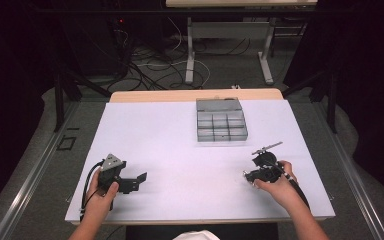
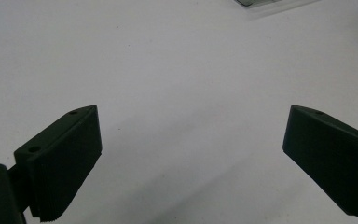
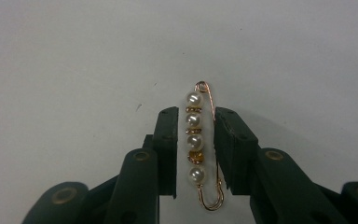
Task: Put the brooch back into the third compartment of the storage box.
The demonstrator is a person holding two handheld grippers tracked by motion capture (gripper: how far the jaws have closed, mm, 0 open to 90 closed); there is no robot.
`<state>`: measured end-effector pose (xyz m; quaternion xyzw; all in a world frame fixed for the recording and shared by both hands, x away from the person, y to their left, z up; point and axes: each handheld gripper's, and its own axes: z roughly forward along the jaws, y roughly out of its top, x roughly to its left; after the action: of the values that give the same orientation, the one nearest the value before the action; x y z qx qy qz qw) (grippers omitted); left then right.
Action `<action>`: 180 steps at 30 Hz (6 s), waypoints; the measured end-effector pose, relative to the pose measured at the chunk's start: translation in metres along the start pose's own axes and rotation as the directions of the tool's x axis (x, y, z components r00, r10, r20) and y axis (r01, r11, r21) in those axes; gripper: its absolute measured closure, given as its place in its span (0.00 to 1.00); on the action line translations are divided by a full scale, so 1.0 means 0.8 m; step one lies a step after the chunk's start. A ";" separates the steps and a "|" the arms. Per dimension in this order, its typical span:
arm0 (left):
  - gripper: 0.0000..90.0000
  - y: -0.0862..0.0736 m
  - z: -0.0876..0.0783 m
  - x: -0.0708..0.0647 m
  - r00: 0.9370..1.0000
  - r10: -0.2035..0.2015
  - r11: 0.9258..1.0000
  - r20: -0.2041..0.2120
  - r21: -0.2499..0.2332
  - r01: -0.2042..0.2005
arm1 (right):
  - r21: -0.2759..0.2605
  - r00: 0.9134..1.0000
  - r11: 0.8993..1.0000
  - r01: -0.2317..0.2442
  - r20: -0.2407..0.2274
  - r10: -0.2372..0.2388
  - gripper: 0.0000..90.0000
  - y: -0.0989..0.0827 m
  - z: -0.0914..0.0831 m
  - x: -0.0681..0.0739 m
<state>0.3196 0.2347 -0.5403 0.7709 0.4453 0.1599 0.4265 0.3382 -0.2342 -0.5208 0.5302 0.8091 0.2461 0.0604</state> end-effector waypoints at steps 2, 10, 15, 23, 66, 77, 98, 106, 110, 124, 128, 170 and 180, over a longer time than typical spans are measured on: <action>0.05 0.000 0.000 0.000 1.000 0.000 1.000 0.000 0.000 0.000 | -0.002 1.000 1.000 0.011 -0.006 -0.011 0.79 0.000 0.001 -0.001; 0.05 0.000 0.000 0.000 1.000 -0.008 1.000 0.002 -0.001 0.008 | 0.020 1.000 1.000 -0.001 0.000 0.001 0.81 0.000 0.009 0.000; 0.05 0.000 0.000 0.000 1.000 -0.008 1.000 0.002 -0.001 0.008 | 0.025 1.000 1.000 0.008 -0.008 -0.008 0.81 0.000 0.013 0.001; 0.05 0.000 0.000 0.000 1.000 -0.010 1.000 0.002 -0.002 0.010 | 0.029 1.000 0.999 0.019 -0.006 -0.019 0.82 -0.001 0.018 0.000; 0.05 0.000 0.002 -0.001 1.000 -0.001 1.000 0.002 0.009 0.001 | -0.020 0.995 0.996 0.091 0.041 -0.090 0.90 -0.002 0.004 -0.003; 0.05 0.000 0.001 0.000 1.000 0.002 1.000 0.007 0.018 -0.002 | -0.042 0.996 0.996 0.080 0.047 -0.078 0.90 -0.002 0.001 -0.004; 0.05 0.000 0.001 0.001 1.000 0.002 1.000 0.001 0.006 -0.002 | -0.124 0.990 0.983 0.135 0.065 -0.127 0.90 -0.002 -0.006 -0.006; 0.05 0.000 0.001 0.001 1.000 0.001 1.000 0.002 0.007 -0.001 | -0.180 0.986 0.970 0.161 0.078 -0.150 0.90 0.000 -0.006 -0.007; 0.05 0.000 0.001 0.001 1.000 0.001 1.000 0.002 0.005 -0.001 | -0.209 0.986 0.965 0.161 0.076 -0.148 0.90 0.001 -0.007 -0.006; 0.05 0.000 0.001 0.001 1.000 0.004 1.000 0.006 0.012 -0.004 | -0.265 0.989 0.953 0.148 0.036 -0.144 0.90 0.005 -0.011 -0.008; 0.05 0.000 0.001 0.001 1.000 0.006 1.000 0.008 0.016 -0.006 | -0.283 0.990 0.949 0.142 0.020 -0.142 0.90 0.009 -0.014 -0.008; 0.04 0.000 -0.002 0.003 1.000 0.007 1.000 -0.025 -0.003 -0.007 | -0.349 0.984 0.920 0.176 0.040 -0.173 0.90 0.102 -0.039 -0.019; 0.04 -0.001 0.000 0.003 1.000 -0.006 1.000 -0.024 -0.013 0.006 | -0.346 0.983 0.920 0.184 0.049 -0.178 0.90 0.125 -0.044 -0.023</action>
<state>0.3203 0.2366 -0.5408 0.7649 0.4517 0.1704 0.4265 0.4162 -0.2309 -0.4473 0.4360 0.7977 0.3744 0.1827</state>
